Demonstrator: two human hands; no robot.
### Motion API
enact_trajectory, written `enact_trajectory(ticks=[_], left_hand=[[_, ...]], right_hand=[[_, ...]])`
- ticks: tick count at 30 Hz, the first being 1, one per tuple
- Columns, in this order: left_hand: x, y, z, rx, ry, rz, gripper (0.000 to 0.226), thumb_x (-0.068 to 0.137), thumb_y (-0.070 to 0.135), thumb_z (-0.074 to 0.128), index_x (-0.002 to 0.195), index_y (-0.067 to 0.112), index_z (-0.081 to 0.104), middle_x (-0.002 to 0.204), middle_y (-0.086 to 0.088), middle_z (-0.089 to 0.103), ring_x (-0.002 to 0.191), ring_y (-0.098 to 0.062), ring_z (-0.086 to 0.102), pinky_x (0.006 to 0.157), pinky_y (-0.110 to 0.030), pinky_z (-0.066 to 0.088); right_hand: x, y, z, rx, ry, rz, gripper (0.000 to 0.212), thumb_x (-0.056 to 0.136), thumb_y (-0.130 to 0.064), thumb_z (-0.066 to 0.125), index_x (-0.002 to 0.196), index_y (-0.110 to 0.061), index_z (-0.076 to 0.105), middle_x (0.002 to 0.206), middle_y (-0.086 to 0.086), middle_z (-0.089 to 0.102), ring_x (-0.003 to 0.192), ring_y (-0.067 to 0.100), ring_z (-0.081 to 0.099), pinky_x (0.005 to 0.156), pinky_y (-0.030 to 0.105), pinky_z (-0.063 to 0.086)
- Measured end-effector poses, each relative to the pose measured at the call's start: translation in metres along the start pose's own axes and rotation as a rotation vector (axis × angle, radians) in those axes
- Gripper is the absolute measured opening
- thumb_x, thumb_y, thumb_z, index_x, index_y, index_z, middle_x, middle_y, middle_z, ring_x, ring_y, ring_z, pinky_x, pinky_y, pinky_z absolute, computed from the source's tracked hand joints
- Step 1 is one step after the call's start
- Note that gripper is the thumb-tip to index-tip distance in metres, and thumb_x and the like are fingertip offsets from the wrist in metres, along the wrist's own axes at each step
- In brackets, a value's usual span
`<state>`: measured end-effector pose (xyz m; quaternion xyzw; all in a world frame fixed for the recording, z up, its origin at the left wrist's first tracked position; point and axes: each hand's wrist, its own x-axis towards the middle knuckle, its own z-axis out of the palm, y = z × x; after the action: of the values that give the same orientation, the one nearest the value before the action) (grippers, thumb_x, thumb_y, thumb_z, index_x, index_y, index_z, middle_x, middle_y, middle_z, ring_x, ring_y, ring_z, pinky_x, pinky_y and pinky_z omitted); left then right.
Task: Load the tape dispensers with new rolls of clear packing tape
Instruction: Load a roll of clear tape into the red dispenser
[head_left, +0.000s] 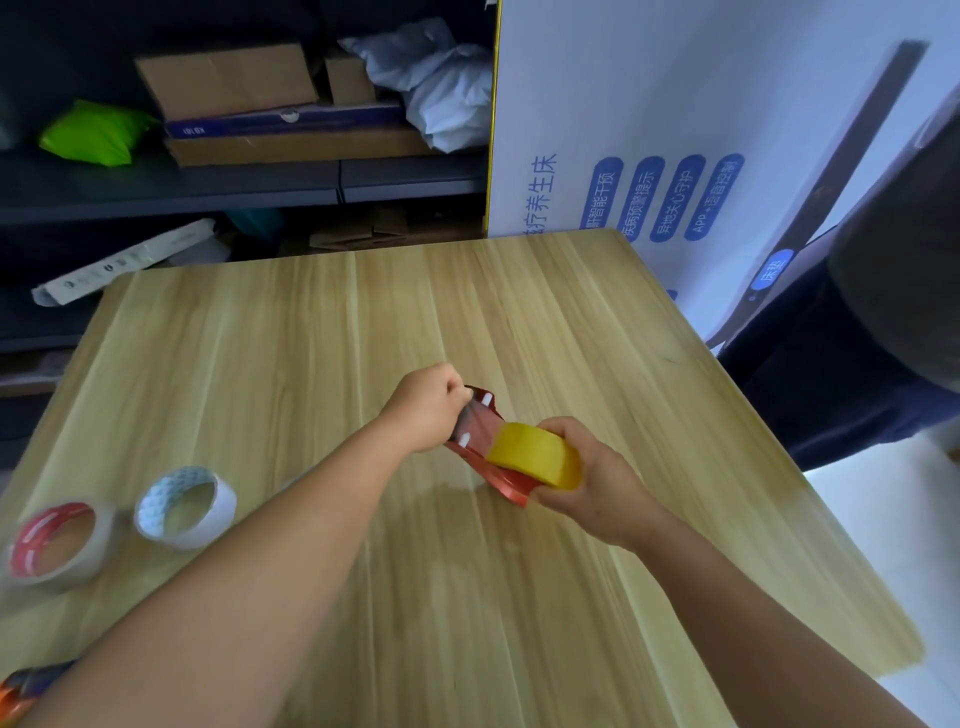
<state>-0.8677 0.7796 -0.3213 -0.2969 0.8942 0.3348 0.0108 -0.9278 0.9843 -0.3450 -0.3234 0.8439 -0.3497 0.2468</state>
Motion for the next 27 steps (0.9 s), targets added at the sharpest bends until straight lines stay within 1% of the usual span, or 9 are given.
enact_trajectory(ticks=[6,9,11,13,15,18,20,22,27], left_hand=[[-0.004,0.014,-0.009,0.103,0.016,0.029,0.018,0.098,0.025,0.044,0.088,0.013,0.051,0.089,-0.009,0.061,0.079,-0.026,0.055,0.065,-0.030,0.039],[-0.008,0.023,-0.012,0.147,0.008,0.034,0.018,0.099,0.022,0.042,0.097,0.008,0.053,0.100,-0.015,0.063,0.086,-0.031,0.058,0.067,-0.029,0.038],[-0.013,0.032,-0.015,0.184,0.007,0.064,0.022,0.100,0.021,0.040,0.105,0.004,0.053,0.103,-0.016,0.063,0.096,-0.034,0.060,0.070,-0.028,0.038],[-0.016,0.039,-0.017,0.194,0.004,0.081,0.024,0.100,0.021,0.040,0.108,0.003,0.053,0.106,-0.018,0.063,0.100,-0.034,0.060,0.072,-0.028,0.038],[-0.020,0.046,-0.020,0.200,-0.006,0.083,0.024,0.099,0.021,0.040,0.109,0.003,0.053,0.108,-0.018,0.063,0.101,-0.034,0.059,0.074,-0.028,0.039],[-0.025,0.053,-0.022,0.220,-0.024,0.088,0.024,0.099,0.020,0.040,0.109,0.003,0.053,0.107,-0.017,0.063,0.100,-0.034,0.060,0.071,-0.028,0.040],[-0.028,0.059,-0.023,0.222,-0.030,0.102,0.020,0.099,0.020,0.042,0.104,0.004,0.053,0.098,-0.015,0.063,0.089,-0.032,0.061,0.058,-0.027,0.039],[-0.032,0.066,-0.026,0.232,-0.023,0.127,0.018,0.098,0.023,0.045,0.097,0.006,0.051,0.089,-0.012,0.060,0.077,-0.028,0.058,0.052,-0.028,0.035],[-0.043,0.082,-0.038,0.367,0.057,0.196,0.011,0.097,0.021,0.048,0.093,0.010,0.047,0.091,-0.007,0.055,0.078,-0.026,0.053,0.063,-0.034,0.040]], right_hand=[[0.003,-0.016,-0.003,-0.239,-0.081,0.069,0.071,0.071,-0.034,0.076,0.128,-0.033,0.034,0.091,-0.004,0.056,0.078,0.019,0.055,0.054,0.024,0.037],[0.009,-0.030,0.001,-0.314,-0.074,0.104,0.096,0.068,-0.042,0.077,0.144,-0.032,0.019,0.095,-0.001,0.056,0.082,0.022,0.058,0.062,0.030,0.045],[0.013,-0.033,0.005,-0.378,-0.067,0.109,0.109,0.069,-0.048,0.076,0.149,-0.032,0.005,0.109,0.002,0.059,0.090,0.024,0.062,0.069,0.033,0.050],[0.016,-0.033,0.011,-0.432,-0.041,0.112,0.114,0.069,-0.054,0.074,0.149,-0.034,-0.004,0.121,0.001,0.056,0.091,0.024,0.063,0.072,0.035,0.053],[0.015,-0.032,0.017,-0.437,0.008,0.112,0.116,0.067,-0.058,0.072,0.148,-0.038,-0.010,0.120,-0.002,0.052,0.085,0.023,0.064,0.070,0.038,0.055],[0.011,-0.032,0.022,-0.444,0.095,0.088,0.110,0.070,-0.059,0.070,0.143,-0.043,-0.011,0.115,-0.003,0.044,0.072,0.023,0.062,0.061,0.036,0.055],[0.009,-0.035,0.024,-0.410,0.149,0.062,0.097,0.073,-0.053,0.069,0.138,-0.046,-0.002,0.112,-0.002,0.044,0.068,0.024,0.062,0.058,0.036,0.055],[0.009,-0.038,0.023,-0.375,0.179,0.060,0.087,0.074,-0.051,0.068,0.135,-0.046,0.006,0.111,-0.002,0.046,0.070,0.025,0.063,0.060,0.038,0.056],[0.015,-0.044,0.013,-0.344,0.218,0.094,0.080,0.074,-0.055,0.066,0.134,-0.044,0.014,0.104,-0.001,0.055,0.071,0.025,0.064,0.060,0.038,0.056]])
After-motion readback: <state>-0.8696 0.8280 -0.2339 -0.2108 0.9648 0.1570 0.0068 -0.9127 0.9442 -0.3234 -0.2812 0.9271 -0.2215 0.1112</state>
